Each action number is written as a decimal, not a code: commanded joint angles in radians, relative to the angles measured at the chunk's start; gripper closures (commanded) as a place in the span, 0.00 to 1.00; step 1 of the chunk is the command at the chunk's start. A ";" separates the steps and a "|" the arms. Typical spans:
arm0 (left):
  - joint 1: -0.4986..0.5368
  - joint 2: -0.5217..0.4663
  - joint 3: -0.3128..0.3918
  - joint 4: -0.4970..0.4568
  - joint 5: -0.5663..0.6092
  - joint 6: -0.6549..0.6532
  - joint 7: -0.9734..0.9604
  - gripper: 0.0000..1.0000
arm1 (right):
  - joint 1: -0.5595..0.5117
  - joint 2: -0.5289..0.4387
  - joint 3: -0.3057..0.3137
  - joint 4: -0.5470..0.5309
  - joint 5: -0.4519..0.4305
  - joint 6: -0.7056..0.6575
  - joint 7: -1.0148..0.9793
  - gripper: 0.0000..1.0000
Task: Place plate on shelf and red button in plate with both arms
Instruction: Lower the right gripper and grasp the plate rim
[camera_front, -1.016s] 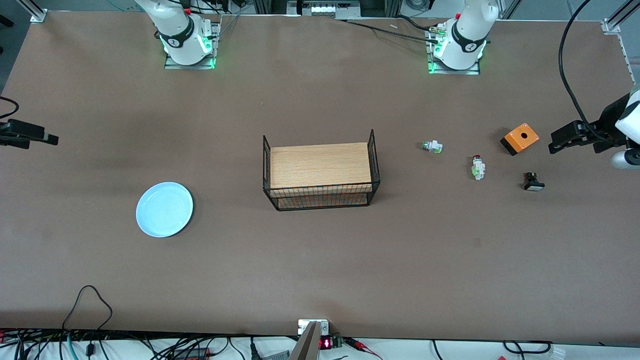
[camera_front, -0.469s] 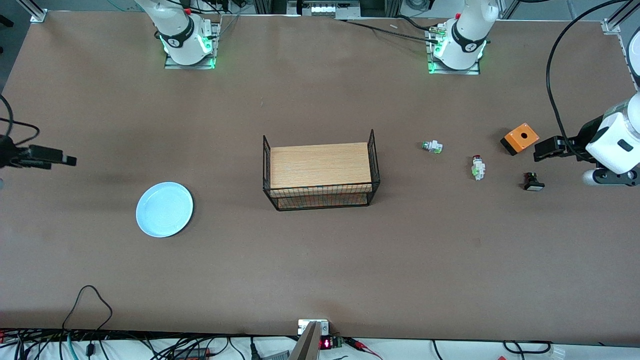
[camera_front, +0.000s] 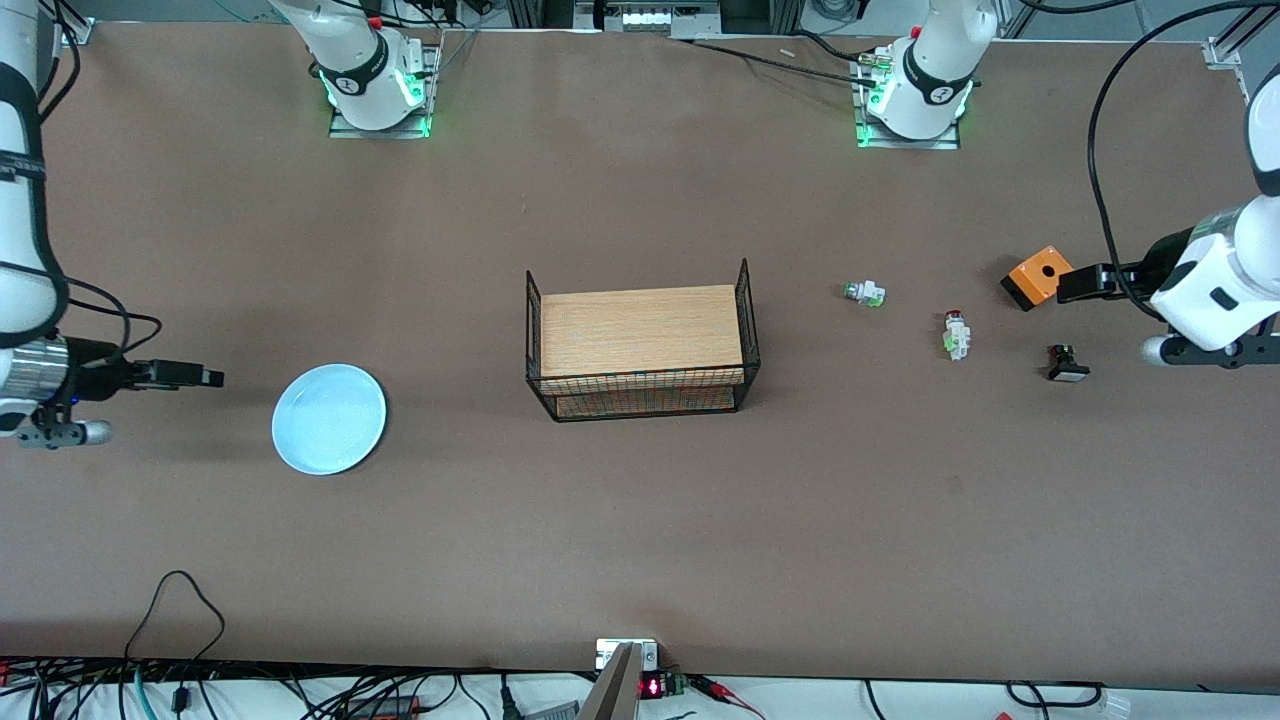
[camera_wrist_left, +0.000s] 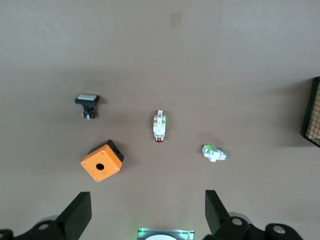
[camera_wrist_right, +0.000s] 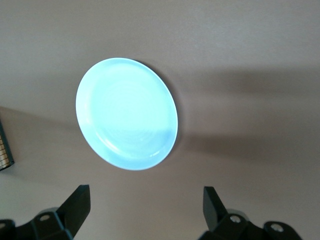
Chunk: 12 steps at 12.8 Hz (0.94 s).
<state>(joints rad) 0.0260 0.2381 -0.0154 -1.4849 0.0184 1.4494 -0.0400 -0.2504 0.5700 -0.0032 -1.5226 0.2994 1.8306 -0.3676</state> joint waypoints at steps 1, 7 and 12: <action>-0.006 0.015 -0.003 0.009 0.018 -0.043 -0.038 0.00 | 0.010 0.069 0.000 0.030 0.021 0.064 -0.001 0.00; 0.000 0.014 -0.003 0.012 0.017 -0.052 -0.073 0.00 | 0.013 0.195 0.000 0.024 0.121 0.232 -0.100 0.00; 0.003 0.015 -0.003 0.015 0.017 -0.066 -0.126 0.00 | 0.039 0.235 0.000 0.024 0.119 0.288 -0.119 0.26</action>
<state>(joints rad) 0.0237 0.2573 -0.0164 -1.4830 0.0184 1.3881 -0.1532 -0.2316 0.7976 -0.0025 -1.5195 0.3962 2.1154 -0.4651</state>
